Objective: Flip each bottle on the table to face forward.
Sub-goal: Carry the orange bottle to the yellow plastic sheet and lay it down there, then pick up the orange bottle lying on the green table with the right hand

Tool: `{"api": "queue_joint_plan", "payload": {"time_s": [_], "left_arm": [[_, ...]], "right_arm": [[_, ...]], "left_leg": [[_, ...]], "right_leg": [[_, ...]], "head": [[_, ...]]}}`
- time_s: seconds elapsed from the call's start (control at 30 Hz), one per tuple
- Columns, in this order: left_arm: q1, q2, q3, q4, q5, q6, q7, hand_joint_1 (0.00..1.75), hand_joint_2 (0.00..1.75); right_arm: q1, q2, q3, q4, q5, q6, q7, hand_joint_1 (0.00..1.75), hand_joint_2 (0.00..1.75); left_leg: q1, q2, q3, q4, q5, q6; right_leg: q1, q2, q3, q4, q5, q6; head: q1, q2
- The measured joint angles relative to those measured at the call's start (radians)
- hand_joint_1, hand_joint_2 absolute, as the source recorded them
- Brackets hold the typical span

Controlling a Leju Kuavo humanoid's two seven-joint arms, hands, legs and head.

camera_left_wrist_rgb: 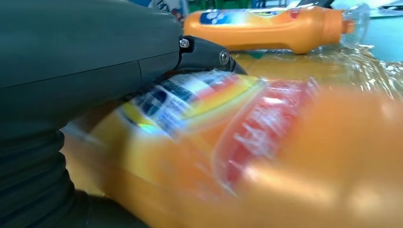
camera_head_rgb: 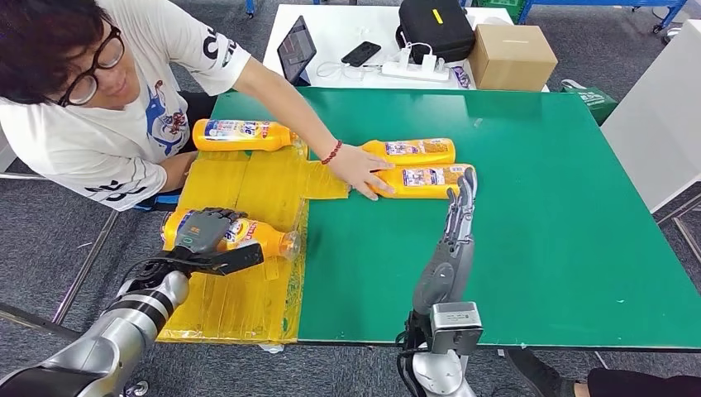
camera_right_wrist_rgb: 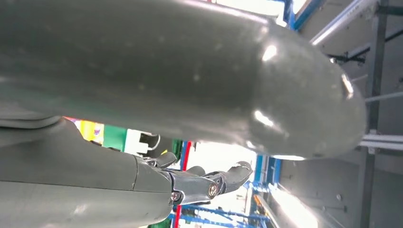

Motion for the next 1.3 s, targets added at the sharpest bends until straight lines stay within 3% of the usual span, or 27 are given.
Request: {"api": "queue_joint_plan", "payload": {"time_s": [0.23, 0.5, 0.8, 0.87, 0.93, 1.0, 1.07, 1.3], "left_arm": [[0.011, 0.014, 0.025, 0.002, 0.061, -0.079, -0.056, 0.0, 0.0], [0.011, 0.065, 0.055, -0.011, 0.189, -0.327, -0.201, 0.0, 0.0], [0.024, 0.086, 0.081, -0.052, 0.327, -0.403, -0.222, 0.0, 0.0], [0.053, 0.073, 0.106, -0.083, 0.412, -0.343, -0.25, 0.0, 0.87], [0.101, 0.035, 0.15, -0.147, 0.518, -0.206, -0.271, 0.0, 1.75], [0.154, -0.017, 0.204, -0.25, 0.63, -0.028, -0.292, 0.0, 1.75], [0.196, -0.062, 0.245, -0.357, 0.707, 0.088, -0.302, 0.0, 1.75], [0.265, -0.116, 0.295, -0.549, 0.761, 0.129, -0.299, 0.0, 1.75]], "right_arm": [[0.0, 0.007, -0.005, 0.029, -0.019, 0.037, 0.0, 0.0, 0.0], [-0.003, 0.017, -0.025, 0.057, -0.065, 0.067, 0.0, 0.0, 0.0], [-0.007, 0.025, -0.041, 0.078, -0.071, 0.064, 0.0, 0.0, 0.0], [-0.007, 0.027, -0.043, 0.085, -0.06, 0.069, 0.001, 0.0, 0.87], [-0.01, 0.03, -0.045, 0.107, -0.011, 0.091, 0.02, 0.0, 1.75], [-0.02, 0.031, -0.046, 0.146, 0.088, 0.129, 0.081, 0.0, 1.75], [-0.031, 0.03, -0.046, 0.192, 0.175, 0.157, 0.135, 0.0, 1.75], [-0.048, 0.029, -0.047, 0.269, 0.223, 0.167, 0.16, 0.0, 1.75]], "left_leg": [[0.0, -0.003, 0.004, 0.0, 0.0, 0.0], [0.0, -0.004, 0.01, -0.001, -0.001, -0.001], [0.0, -0.003, 0.011, -0.001, -0.001, -0.001], [0.0, -0.002, 0.011, -0.001, -0.001, -0.001], [0.0, -0.001, 0.008, -0.001, 0.0, -0.001], [0.0, -0.001, 0.005, 0.0, 0.0, -0.001], [0.0, -0.002, 0.003, 0.0, 0.0, -0.001], [0.0, -0.002, -0.001, 0.0, 0.0, -0.001]], "right_leg": [[0.0, -0.002, 0.005, 0.0, -0.001, -0.001], [0.0, -0.002, 0.011, 0.0, -0.002, -0.001], [0.0, -0.002, 0.011, 0.0, -0.002, -0.001], [0.0, -0.002, 0.01, 0.0, -0.001, -0.001], [0.0, -0.001, 0.007, 0.0, -0.001, -0.001], [0.0, -0.002, 0.005, 0.0, -0.001, -0.001], [0.0, -0.002, 0.003, 0.0, -0.001, -0.001], [0.0, -0.002, -0.001, 0.0, -0.001, -0.001]], "head": [[0.0, 0.0], [0.0, 0.0], [0.0, 0.0], [0.0, 0.0], [0.0, 0.0], [0.0, 0.0], [0.001, 0.0], [0.0, 0.0]]}}
